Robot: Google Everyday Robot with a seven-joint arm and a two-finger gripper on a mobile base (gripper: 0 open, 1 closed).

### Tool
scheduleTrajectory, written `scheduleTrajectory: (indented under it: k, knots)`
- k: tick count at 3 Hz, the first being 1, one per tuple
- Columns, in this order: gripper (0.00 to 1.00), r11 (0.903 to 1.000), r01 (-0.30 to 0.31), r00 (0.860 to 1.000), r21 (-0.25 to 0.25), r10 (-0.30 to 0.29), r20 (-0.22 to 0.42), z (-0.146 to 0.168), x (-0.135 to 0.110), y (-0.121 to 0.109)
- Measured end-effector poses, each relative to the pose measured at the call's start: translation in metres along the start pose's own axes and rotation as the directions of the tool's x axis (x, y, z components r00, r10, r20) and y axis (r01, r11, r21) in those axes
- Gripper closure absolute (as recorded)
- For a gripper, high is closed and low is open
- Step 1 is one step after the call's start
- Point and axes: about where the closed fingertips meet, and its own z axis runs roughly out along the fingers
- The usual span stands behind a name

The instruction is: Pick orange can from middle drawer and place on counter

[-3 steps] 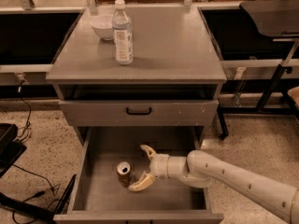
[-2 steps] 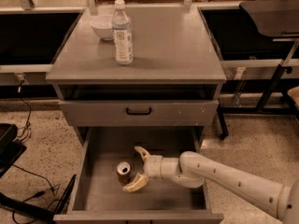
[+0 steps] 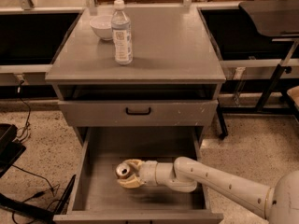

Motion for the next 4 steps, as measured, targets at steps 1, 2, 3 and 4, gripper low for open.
scheduleTrajectory:
  k: [1, 2, 3, 4]
  knots:
    - [0.66, 0.9998, -0.021, 1.0, 0.003, 0.021, 0.017, 0.007, 0.009, 0.003]
    - [0.89, 0.9998, -0.022, 1.0, 0.003, 0.022, 0.017, 0.007, 0.009, 0.003]
    - [1.0, 0.9991, -0.041, 0.999, -0.009, 0.041, -0.007, -0.003, -0.012, 0.008]
    - [1.0, 0.9926, -0.117, 0.993, -0.034, 0.116, -0.02, -0.038, -0.068, 0.034]
